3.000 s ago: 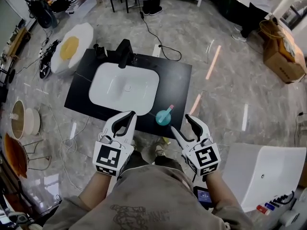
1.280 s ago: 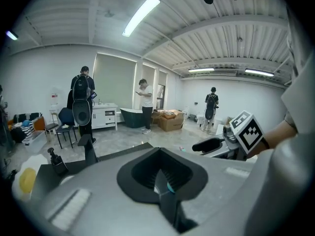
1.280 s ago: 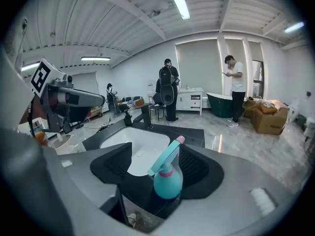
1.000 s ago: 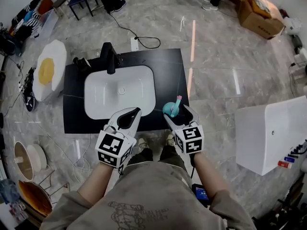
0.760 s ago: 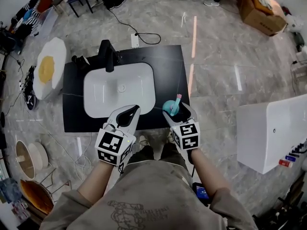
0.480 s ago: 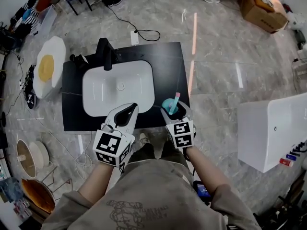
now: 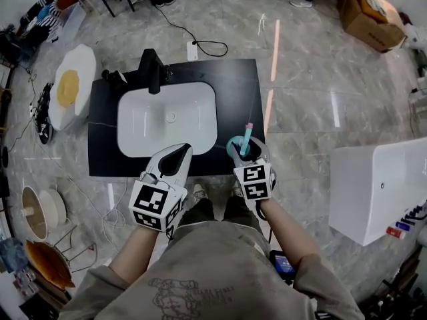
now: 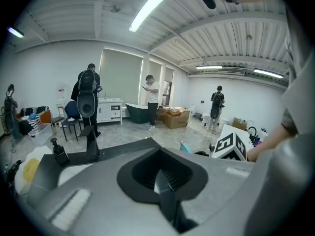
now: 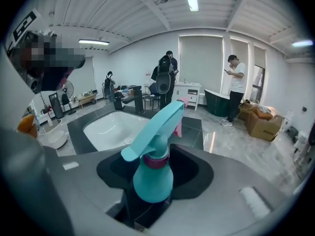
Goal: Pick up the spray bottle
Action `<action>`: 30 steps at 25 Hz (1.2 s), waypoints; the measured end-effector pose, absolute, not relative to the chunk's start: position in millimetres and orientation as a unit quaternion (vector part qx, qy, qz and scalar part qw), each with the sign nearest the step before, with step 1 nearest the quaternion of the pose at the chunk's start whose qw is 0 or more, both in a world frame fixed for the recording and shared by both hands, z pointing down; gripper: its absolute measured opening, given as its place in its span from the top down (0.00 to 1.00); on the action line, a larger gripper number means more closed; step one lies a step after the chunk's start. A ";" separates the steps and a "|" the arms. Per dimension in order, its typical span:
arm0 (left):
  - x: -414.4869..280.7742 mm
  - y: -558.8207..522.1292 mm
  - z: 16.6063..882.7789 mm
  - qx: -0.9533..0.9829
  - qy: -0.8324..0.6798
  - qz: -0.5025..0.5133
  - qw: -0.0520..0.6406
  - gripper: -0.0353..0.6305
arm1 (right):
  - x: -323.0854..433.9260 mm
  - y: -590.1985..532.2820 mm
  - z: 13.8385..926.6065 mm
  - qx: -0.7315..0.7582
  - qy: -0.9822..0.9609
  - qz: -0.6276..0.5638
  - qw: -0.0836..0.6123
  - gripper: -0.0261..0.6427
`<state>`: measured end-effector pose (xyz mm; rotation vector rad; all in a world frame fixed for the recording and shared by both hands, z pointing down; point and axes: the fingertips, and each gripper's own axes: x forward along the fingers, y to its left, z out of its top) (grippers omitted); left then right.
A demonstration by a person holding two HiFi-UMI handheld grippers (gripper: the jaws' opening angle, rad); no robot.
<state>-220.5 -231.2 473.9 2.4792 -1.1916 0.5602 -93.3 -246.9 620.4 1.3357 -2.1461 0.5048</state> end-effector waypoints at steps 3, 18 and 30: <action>-221.1 -228.7 472.1 0.870 -0.422 0.193 0.165 0.95 | -95.7 -244.7 606.4 0.487 -0.811 0.191 0.260 0.65; -243.8 -244.9 422.0 0.865 -0.463 0.150 0.124 0.95 | -100.1 -257.5 460.4 0.461 -0.862 0.096 0.189 0.70; -244.8 -249.6 324.1 0.872 -0.474 0.124 -0.004 0.95 | -103.2 -248.3 312.6 0.454 -0.886 -0.011 0.090 0.72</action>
